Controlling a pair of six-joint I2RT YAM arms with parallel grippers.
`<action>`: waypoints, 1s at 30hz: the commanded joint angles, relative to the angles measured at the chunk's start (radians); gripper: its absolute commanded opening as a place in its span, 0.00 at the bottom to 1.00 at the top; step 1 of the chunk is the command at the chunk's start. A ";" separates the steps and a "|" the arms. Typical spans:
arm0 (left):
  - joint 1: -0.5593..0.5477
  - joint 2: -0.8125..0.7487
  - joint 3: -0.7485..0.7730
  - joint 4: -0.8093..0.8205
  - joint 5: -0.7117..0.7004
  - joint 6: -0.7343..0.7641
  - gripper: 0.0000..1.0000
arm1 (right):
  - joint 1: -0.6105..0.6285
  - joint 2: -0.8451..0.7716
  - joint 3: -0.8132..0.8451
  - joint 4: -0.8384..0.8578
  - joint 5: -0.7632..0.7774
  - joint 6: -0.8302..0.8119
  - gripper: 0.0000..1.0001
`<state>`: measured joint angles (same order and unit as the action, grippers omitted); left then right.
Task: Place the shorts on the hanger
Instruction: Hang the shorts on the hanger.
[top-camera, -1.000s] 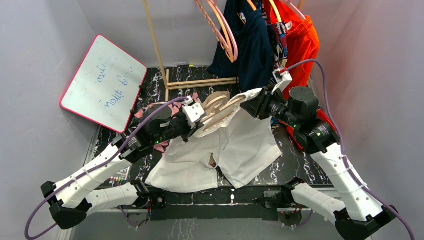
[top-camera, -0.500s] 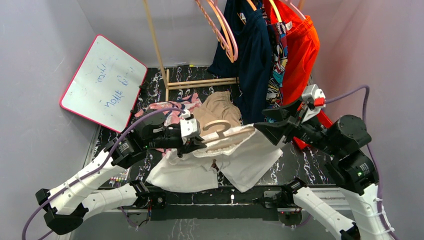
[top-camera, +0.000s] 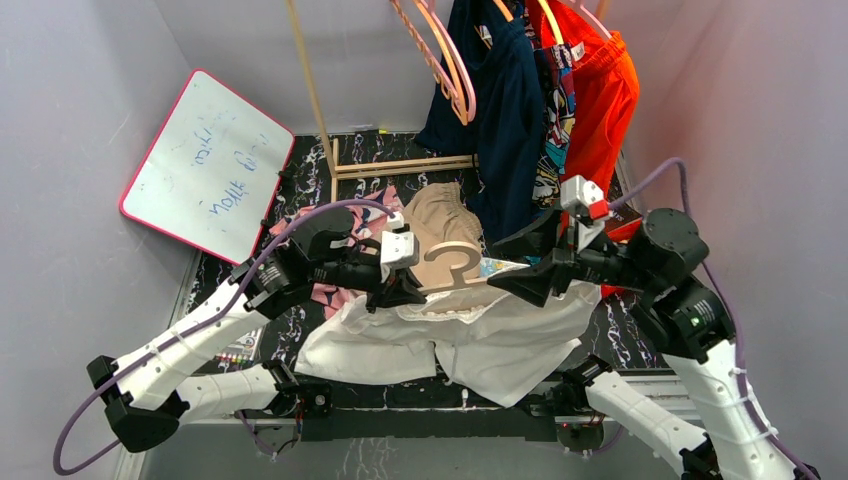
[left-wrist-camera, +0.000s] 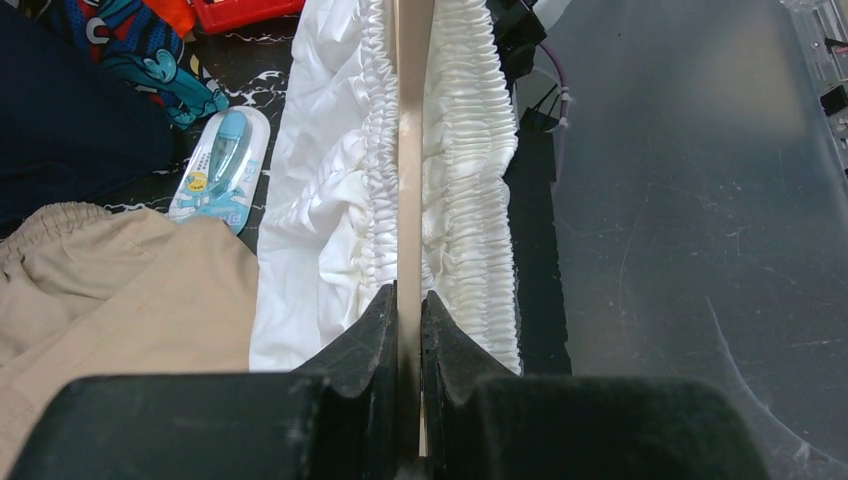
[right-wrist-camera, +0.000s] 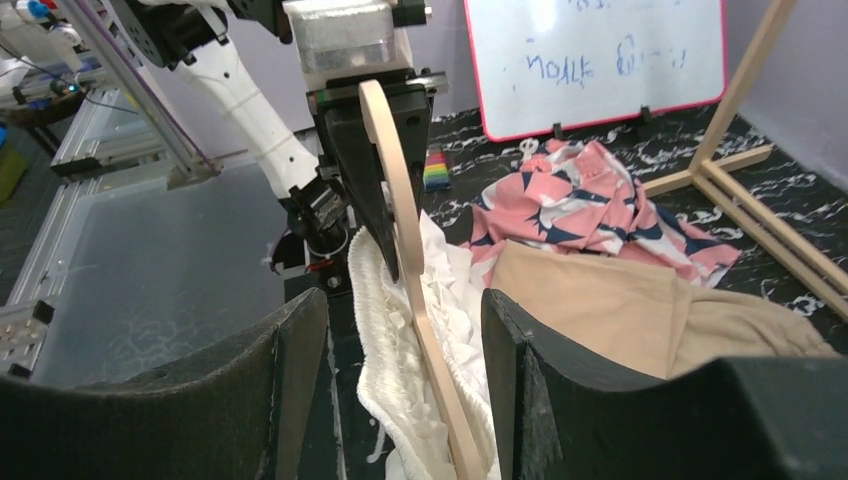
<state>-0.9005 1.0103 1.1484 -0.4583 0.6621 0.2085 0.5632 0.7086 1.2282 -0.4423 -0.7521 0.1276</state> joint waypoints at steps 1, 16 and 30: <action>-0.001 0.028 0.071 0.020 0.028 0.012 0.00 | 0.006 0.039 -0.028 0.059 -0.046 0.006 0.65; -0.001 0.088 0.133 0.017 0.018 0.045 0.00 | 0.007 0.072 -0.111 0.187 -0.046 0.037 0.59; -0.001 0.096 0.128 0.078 -0.007 0.028 0.00 | 0.007 0.060 -0.197 0.311 -0.018 0.104 0.50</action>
<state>-0.9005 1.1240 1.2297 -0.4541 0.6296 0.2398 0.5652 0.7795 1.0161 -0.1913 -0.7738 0.2333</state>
